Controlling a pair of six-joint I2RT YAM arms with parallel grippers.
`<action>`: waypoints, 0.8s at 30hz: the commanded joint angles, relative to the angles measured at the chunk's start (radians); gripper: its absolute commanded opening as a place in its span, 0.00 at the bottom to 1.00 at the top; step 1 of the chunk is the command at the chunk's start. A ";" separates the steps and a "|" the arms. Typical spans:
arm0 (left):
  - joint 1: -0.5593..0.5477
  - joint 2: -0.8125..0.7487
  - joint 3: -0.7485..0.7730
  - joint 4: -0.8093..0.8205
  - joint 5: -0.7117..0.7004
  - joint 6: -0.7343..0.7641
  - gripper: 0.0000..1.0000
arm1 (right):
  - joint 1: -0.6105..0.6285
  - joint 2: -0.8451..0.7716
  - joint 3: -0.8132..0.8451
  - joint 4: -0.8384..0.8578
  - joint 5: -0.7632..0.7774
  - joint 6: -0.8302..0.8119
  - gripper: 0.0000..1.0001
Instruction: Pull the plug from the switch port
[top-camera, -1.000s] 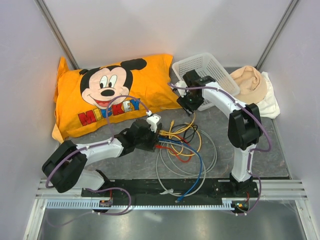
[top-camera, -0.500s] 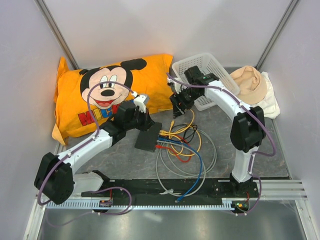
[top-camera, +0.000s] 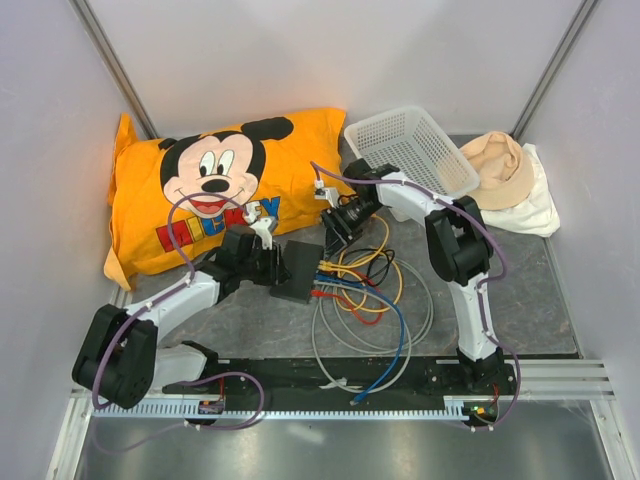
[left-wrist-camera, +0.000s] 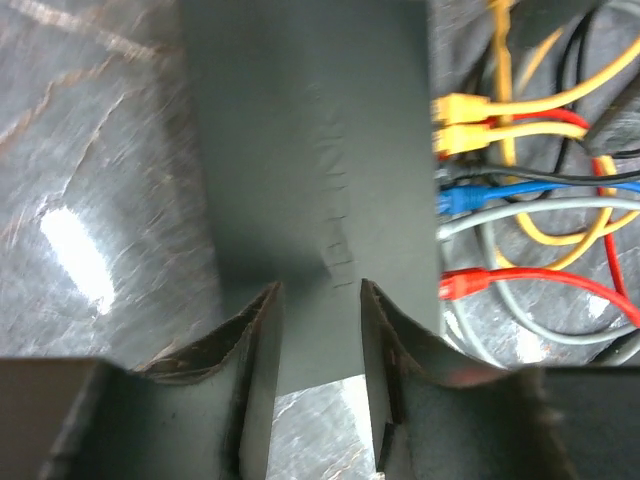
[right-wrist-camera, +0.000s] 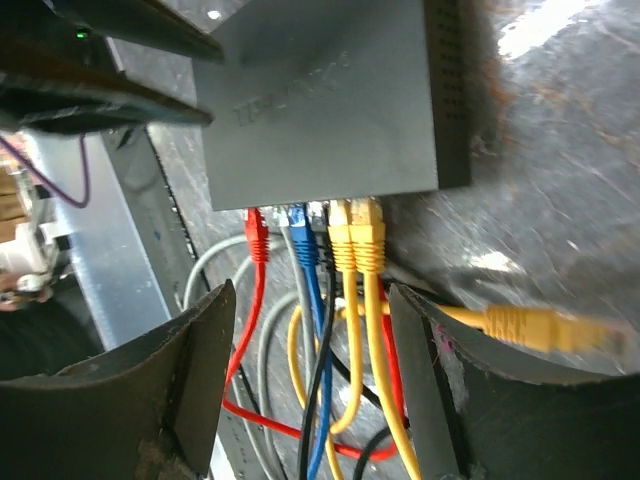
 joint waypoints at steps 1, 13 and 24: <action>0.041 0.004 -0.050 0.083 0.066 -0.045 0.36 | 0.006 0.040 0.034 0.027 -0.086 0.024 0.70; 0.045 0.057 -0.072 0.132 0.033 -0.070 0.01 | 0.022 0.110 0.028 0.079 -0.052 0.084 0.59; 0.047 0.067 -0.070 0.135 0.033 -0.067 0.02 | 0.022 0.163 0.047 0.125 -0.044 0.156 0.52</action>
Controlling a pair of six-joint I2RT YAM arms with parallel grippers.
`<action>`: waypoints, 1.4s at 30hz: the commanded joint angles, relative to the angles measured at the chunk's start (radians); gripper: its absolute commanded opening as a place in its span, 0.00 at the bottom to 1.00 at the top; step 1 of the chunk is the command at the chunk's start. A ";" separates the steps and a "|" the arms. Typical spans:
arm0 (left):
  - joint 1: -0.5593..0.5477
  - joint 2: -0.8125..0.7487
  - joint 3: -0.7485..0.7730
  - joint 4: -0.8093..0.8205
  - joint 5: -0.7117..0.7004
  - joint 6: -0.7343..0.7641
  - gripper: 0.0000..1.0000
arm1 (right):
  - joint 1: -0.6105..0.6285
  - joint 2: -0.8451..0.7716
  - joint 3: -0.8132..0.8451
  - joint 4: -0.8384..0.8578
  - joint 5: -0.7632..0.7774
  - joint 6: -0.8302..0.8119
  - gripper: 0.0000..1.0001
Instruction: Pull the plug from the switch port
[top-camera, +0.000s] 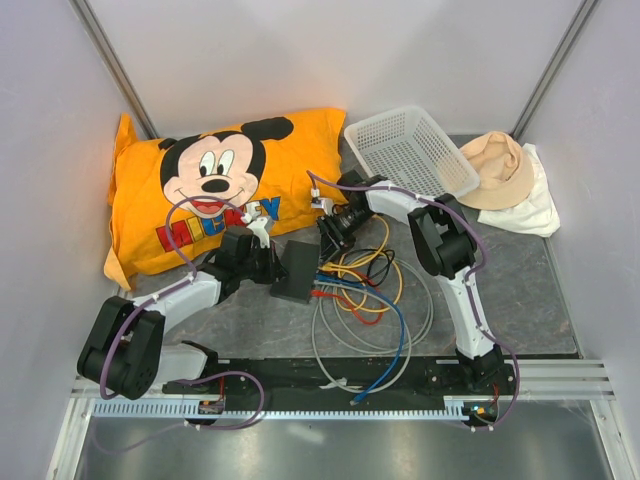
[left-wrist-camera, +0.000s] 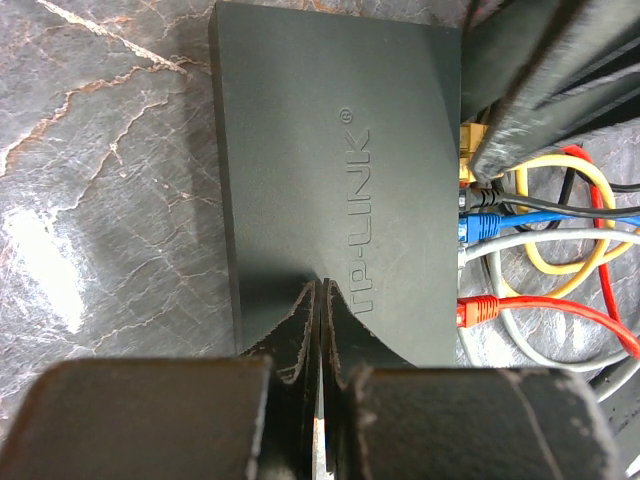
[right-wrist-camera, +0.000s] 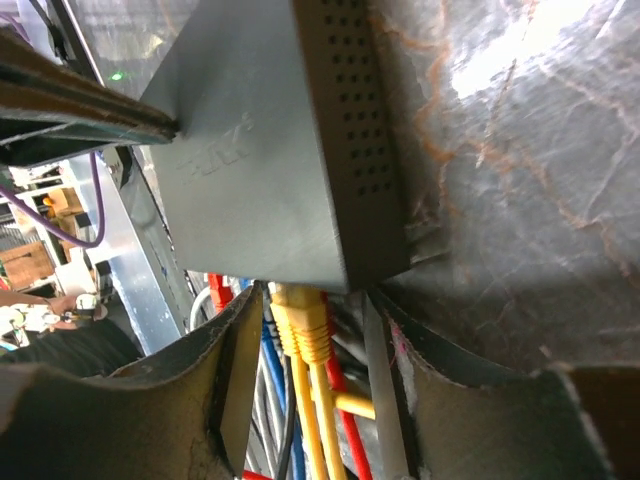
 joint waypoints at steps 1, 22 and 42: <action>0.001 0.016 -0.014 0.000 0.006 -0.014 0.02 | 0.000 0.027 0.036 0.029 -0.004 0.025 0.52; 0.001 0.018 -0.017 0.008 0.012 -0.009 0.01 | -0.006 0.038 0.056 0.047 0.008 0.050 0.45; 0.001 0.013 -0.023 0.016 0.018 -0.003 0.02 | -0.030 0.064 0.058 0.093 0.013 0.131 0.48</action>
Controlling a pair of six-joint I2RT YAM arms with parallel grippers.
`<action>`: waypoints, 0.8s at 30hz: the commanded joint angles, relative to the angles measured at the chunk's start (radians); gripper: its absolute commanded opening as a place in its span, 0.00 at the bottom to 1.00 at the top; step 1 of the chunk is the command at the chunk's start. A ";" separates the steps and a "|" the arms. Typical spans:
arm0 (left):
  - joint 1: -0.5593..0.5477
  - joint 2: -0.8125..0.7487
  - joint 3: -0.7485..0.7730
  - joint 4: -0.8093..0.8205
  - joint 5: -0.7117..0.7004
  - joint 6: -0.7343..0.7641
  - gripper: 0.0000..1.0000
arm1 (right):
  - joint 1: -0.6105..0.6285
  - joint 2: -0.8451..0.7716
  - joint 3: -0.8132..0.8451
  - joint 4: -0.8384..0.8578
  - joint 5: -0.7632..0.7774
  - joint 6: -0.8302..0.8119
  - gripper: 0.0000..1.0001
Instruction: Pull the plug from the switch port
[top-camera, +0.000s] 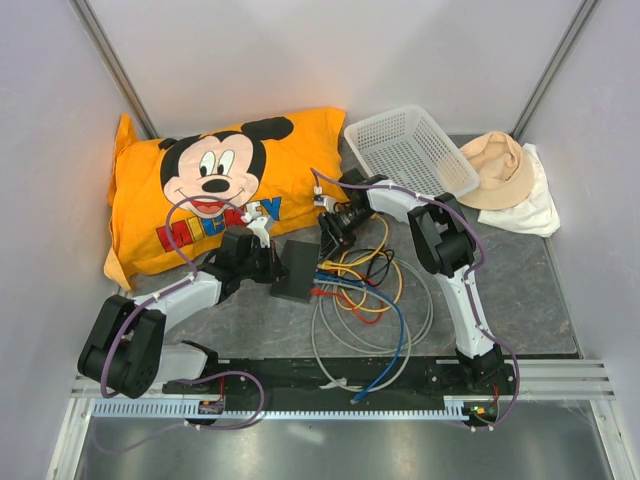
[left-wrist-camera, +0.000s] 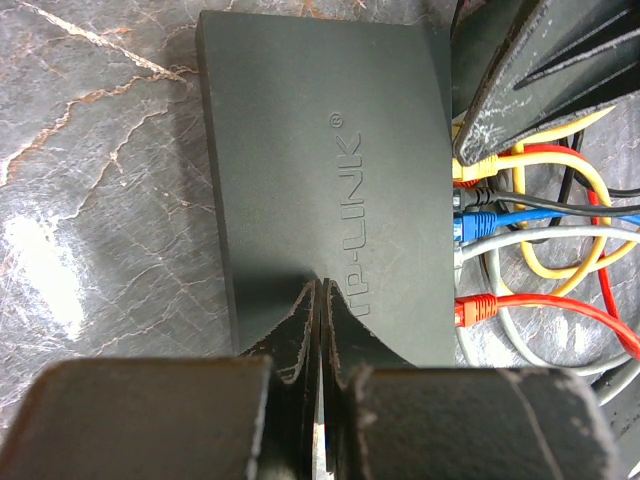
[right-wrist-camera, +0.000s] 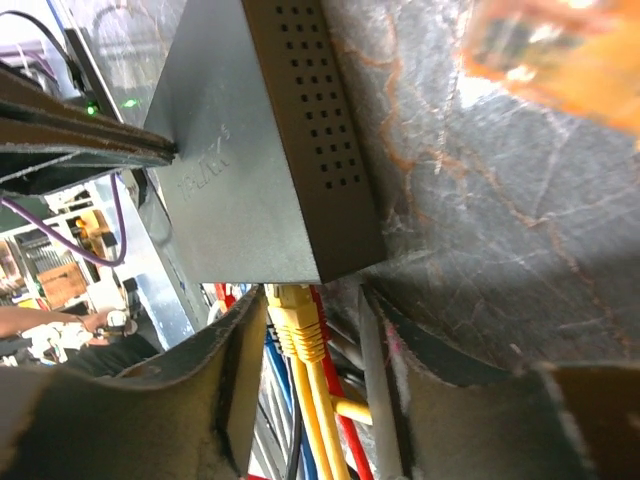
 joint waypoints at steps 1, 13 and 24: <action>0.001 0.008 -0.019 -0.008 0.019 -0.003 0.01 | -0.015 0.036 0.038 0.068 0.022 0.043 0.47; 0.003 0.030 -0.010 -0.009 0.016 -0.005 0.02 | -0.013 0.033 0.036 0.070 0.021 0.034 0.22; 0.001 0.046 -0.003 -0.022 -0.052 -0.029 0.02 | -0.050 0.037 0.024 -0.088 0.151 -0.184 0.00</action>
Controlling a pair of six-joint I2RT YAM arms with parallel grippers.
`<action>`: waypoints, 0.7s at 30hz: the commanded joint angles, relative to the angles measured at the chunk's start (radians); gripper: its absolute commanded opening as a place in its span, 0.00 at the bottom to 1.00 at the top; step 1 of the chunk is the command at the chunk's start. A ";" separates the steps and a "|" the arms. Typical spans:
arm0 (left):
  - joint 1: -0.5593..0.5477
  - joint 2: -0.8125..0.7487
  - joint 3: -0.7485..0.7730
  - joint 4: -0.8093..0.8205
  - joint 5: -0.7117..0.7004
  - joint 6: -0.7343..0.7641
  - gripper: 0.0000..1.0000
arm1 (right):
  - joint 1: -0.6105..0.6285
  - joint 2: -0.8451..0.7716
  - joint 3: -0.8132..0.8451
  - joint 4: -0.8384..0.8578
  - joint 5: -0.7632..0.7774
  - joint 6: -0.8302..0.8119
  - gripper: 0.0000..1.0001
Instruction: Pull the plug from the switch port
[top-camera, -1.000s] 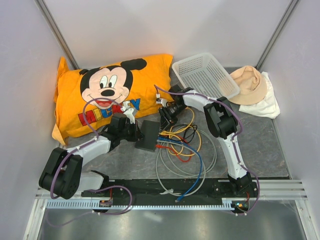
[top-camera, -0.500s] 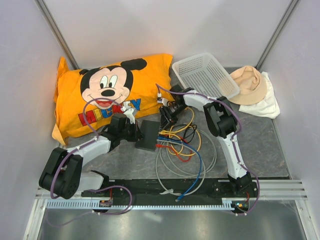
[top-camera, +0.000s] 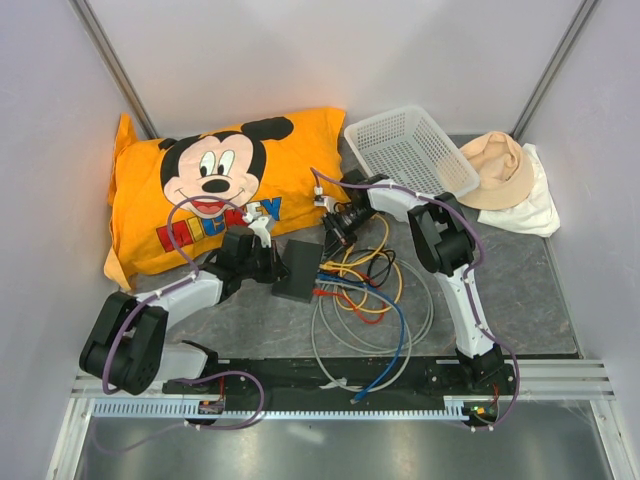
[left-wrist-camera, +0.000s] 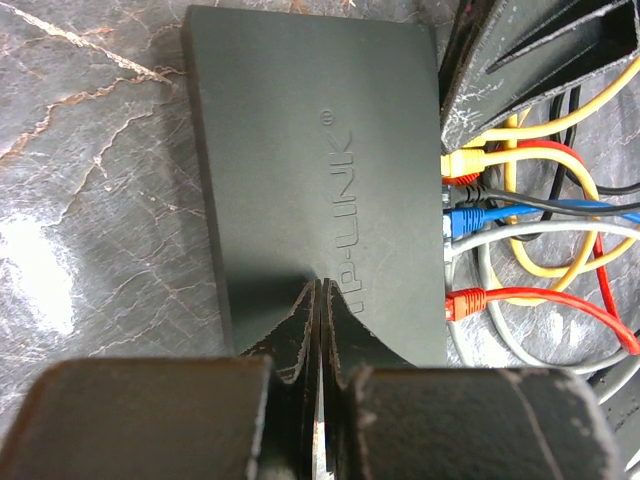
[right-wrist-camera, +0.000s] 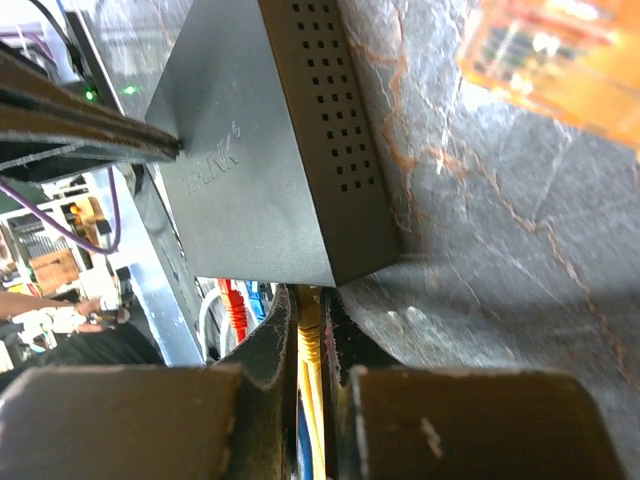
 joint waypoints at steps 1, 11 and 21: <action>0.003 0.032 0.000 -0.040 -0.066 -0.026 0.02 | -0.045 0.021 0.020 -0.080 0.171 -0.147 0.00; 0.003 0.055 0.009 -0.049 -0.096 -0.035 0.02 | -0.051 0.030 0.030 -0.190 0.206 -0.268 0.00; 0.000 0.072 0.017 -0.055 -0.099 -0.037 0.01 | -0.050 0.107 0.138 -0.400 0.203 -0.491 0.00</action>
